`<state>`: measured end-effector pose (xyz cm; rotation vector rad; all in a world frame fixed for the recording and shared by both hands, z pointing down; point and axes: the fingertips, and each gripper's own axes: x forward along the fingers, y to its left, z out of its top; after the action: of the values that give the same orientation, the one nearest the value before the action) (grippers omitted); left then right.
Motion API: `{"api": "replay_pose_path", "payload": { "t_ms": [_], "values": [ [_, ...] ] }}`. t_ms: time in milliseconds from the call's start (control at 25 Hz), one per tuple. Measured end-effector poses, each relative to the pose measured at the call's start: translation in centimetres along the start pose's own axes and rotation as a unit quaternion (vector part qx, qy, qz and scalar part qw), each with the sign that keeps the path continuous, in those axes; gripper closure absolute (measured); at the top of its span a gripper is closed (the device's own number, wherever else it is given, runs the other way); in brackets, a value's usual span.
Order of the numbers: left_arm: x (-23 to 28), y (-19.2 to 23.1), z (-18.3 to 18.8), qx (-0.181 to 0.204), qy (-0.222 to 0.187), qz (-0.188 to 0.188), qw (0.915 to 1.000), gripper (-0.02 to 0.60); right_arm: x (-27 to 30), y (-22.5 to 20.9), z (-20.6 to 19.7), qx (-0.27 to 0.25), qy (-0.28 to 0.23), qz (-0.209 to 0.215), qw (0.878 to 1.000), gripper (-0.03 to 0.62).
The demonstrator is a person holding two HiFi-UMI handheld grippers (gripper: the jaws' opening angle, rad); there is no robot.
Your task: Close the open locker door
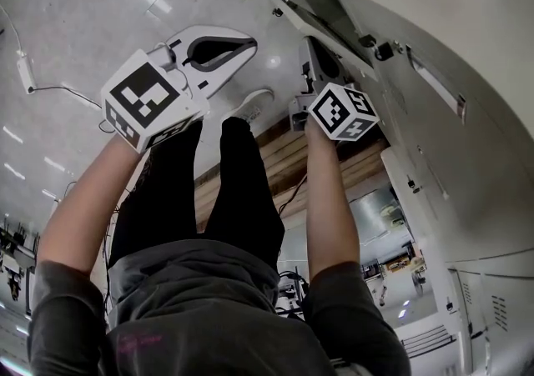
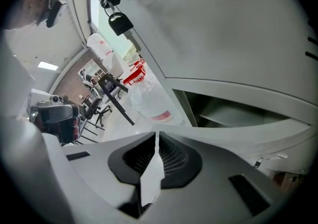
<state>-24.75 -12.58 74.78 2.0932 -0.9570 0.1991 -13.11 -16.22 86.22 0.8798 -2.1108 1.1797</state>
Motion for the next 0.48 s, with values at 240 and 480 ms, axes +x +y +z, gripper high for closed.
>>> {"api": "replay_pose_path", "payload": {
  "t_ms": [240, 480],
  "values": [
    [-0.1, 0.7, 0.4, -0.003, -0.005, 0.0, 1.0, 0.574, 0.5, -1.3, 1.6, -0.006, -0.013, -0.028, 1.0, 0.557],
    [-0.5, 1.2, 0.1, -0.006, -0.006, 0.001, 1.0, 0.574, 0.5, -2.4, 3.2, -0.013, -0.022, -0.046, 0.999, 0.557]
  ]
}}
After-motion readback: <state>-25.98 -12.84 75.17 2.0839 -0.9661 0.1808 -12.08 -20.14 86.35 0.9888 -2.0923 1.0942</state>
